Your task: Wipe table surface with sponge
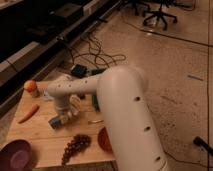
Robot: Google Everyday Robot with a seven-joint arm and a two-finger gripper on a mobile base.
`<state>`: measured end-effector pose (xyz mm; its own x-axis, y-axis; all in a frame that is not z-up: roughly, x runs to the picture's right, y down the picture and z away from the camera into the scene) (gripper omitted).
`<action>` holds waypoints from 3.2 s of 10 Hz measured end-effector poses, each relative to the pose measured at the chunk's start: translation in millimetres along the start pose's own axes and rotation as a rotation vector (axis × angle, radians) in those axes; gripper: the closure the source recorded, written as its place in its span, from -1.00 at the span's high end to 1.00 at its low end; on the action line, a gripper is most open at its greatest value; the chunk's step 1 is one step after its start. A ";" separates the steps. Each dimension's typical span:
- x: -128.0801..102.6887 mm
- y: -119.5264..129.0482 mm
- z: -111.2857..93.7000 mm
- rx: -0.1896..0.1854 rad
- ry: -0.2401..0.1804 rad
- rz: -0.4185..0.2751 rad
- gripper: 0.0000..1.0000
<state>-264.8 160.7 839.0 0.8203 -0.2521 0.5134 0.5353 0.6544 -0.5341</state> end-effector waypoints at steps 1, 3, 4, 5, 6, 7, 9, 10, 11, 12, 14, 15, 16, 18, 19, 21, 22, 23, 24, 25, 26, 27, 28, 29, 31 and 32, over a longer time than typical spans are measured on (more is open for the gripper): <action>-2.0 -4.1 -0.6 -0.001 0.001 -0.006 -1.00; -8.0 -17.2 -4.5 0.002 0.003 -0.021 -1.00; -10.9 -21.2 -5.3 0.004 0.002 -0.027 -1.00; -16.9 -26.7 -6.6 0.005 0.002 -0.040 -1.00; -21.6 -30.8 -5.8 0.005 0.000 -0.050 -1.00; -25.9 -34.1 -4.4 0.006 -0.003 -0.058 -1.00; -41.6 -40.5 2.2 0.003 -0.009 -0.089 -1.00; -50.8 -42.0 6.6 -0.001 -0.010 -0.107 -1.00; -61.9 -40.7 11.9 -0.005 -0.012 -0.128 -1.00; -75.9 -37.0 18.4 -0.012 -0.014 -0.155 -1.00; -93.3 -26.8 27.3 -0.025 -0.012 -0.188 -1.00; -101.1 -19.4 30.0 -0.026 -0.014 -0.193 -1.00; -100.2 -10.8 30.2 -0.025 -0.020 -0.186 -1.00; -87.2 13.6 30.2 -0.025 -0.028 -0.165 -1.00; -87.1 27.4 31.2 -0.027 -0.036 -0.161 -1.00; -83.2 52.0 37.8 -0.038 -0.047 -0.150 -1.00; -80.3 57.3 39.4 -0.042 -0.048 -0.140 -1.00; -79.1 62.4 39.6 -0.043 -0.047 -0.134 -1.00; -65.2 71.4 34.9 -0.040 -0.040 -0.104 -1.00; -56.3 74.3 32.5 -0.038 -0.035 -0.085 -1.00; -50.5 76.8 31.3 -0.039 -0.031 -0.071 -1.00; -44.5 78.4 29.6 -0.037 -0.027 -0.051 -1.00; -37.4 78.7 27.8 -0.035 -0.024 -0.031 -1.00; -27.4 78.0 24.9 -0.031 -0.019 -0.009 -1.00; -6.9 71.1 17.5 -0.024 -0.001 0.030 -1.00; 0.0 65.6 15.1 -0.023 0.008 0.042 -1.00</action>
<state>-232.8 214.4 814.1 0.8435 -0.2308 0.4851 0.5051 0.6480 -0.5700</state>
